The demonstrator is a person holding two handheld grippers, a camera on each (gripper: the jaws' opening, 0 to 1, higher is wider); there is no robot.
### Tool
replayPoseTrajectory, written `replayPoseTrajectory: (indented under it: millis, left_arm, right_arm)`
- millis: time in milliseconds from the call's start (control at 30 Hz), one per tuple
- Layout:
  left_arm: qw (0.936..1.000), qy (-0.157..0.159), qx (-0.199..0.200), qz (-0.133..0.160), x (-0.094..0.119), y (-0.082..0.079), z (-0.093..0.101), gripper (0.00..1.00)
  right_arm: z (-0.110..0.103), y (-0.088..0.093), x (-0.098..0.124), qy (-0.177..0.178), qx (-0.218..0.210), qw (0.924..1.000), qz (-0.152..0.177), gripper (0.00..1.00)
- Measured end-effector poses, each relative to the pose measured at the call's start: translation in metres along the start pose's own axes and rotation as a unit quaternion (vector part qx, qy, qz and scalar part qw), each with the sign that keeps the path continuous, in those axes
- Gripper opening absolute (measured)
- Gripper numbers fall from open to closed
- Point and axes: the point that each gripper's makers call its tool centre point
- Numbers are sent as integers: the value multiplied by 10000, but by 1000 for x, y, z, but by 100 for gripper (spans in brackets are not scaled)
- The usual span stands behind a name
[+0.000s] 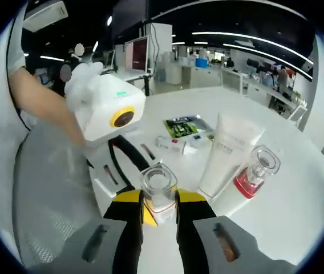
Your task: Arrange the skincare products in the storage area until every visible bottle or jar stands upright without overlapping.
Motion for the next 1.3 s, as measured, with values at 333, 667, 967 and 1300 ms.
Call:
replayPoseTrajectory:
  millis: [333, 667, 967, 1300]
  left_arm:
    - [10000, -47, -10, -71, -5, 13, -10, 20]
    - [9996, -72, -106, -256, -8, 24, -9, 20]
    - [9995, -115, -143, -244, -11, 26, -8, 20]
    - [9995, -106, -77, -292, -11, 29, -9, 29]
  right_arm:
    - [5, 10, -6, -13, 45, 9999, -133, 21]
    - [5, 23, -5, -53, -19, 9999, -119, 21]
    - [7, 28, -8, -32, -69, 9999, -138, 22]
    - [8, 29, -9, 42, -269, 9995, -138, 28]
Point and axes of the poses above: the point that each gripper's makers call its tool centre point, and the gripper's own axes: x roughly backward along the fingers, z roughly to its right, y roughly out of its underside, and after that the axes turned 14 degrees about z, right-handed
